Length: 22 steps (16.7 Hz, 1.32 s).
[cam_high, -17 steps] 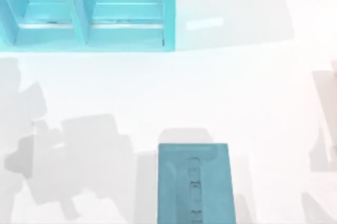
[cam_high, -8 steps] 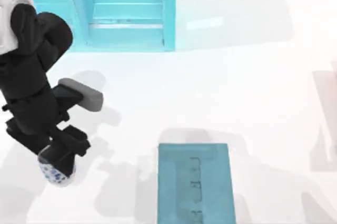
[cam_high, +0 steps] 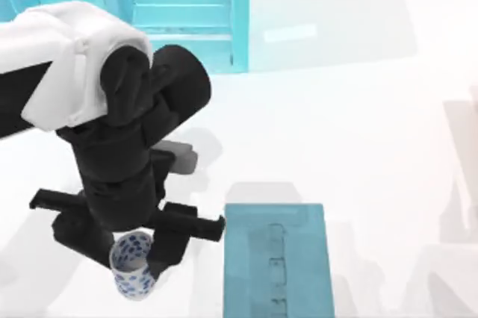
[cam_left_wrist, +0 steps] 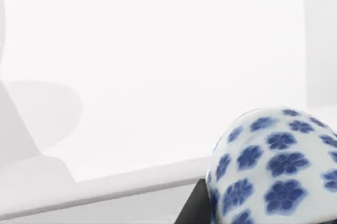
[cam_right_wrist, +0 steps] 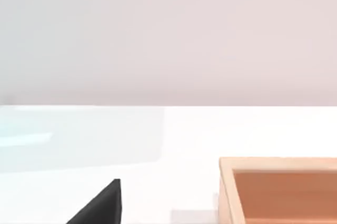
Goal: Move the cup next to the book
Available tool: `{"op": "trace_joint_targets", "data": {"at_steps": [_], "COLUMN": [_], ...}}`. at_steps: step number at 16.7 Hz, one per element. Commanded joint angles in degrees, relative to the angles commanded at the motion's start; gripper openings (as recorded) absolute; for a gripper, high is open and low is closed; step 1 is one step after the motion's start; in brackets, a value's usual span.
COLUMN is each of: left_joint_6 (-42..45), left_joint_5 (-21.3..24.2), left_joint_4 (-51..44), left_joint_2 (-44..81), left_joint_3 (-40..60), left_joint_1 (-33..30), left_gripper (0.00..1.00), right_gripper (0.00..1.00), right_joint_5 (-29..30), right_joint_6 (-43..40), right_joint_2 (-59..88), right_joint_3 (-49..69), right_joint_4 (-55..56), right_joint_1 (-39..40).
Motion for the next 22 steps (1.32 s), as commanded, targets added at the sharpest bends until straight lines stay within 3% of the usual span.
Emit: {"op": "trace_joint_targets", "data": {"at_steps": [4, 7, 15, 22], "left_joint_6": [-15.86, -21.92, -22.77, -22.61], "left_joint_5": [-4.12, -6.26, -6.61, -6.60], "left_joint_4": [0.85, 1.63, 1.87, 10.20], "left_joint_2": [-2.79, -4.18, -4.20, -2.95], "left_joint_3": [1.62, 2.54, 2.38, -4.56], "left_joint_1": [-6.46, -8.72, -8.78, -8.81], "left_gripper": [0.00, 0.00, 0.00, 0.00], "right_gripper": [1.00, 1.00, 1.00, 1.00], "right_joint_5": [0.00, 0.00, 0.00, 0.00], "right_joint_6": [0.00, 0.00, 0.00, 0.00], "right_joint_2": [0.00, 0.00, 0.00, 0.00], "right_joint_3": [0.00, 0.00, 0.00, 0.00], "right_joint_4": [0.00, 0.00, 0.00, 0.00], "right_joint_1": [0.00, 0.00, 0.00, 0.00]}}
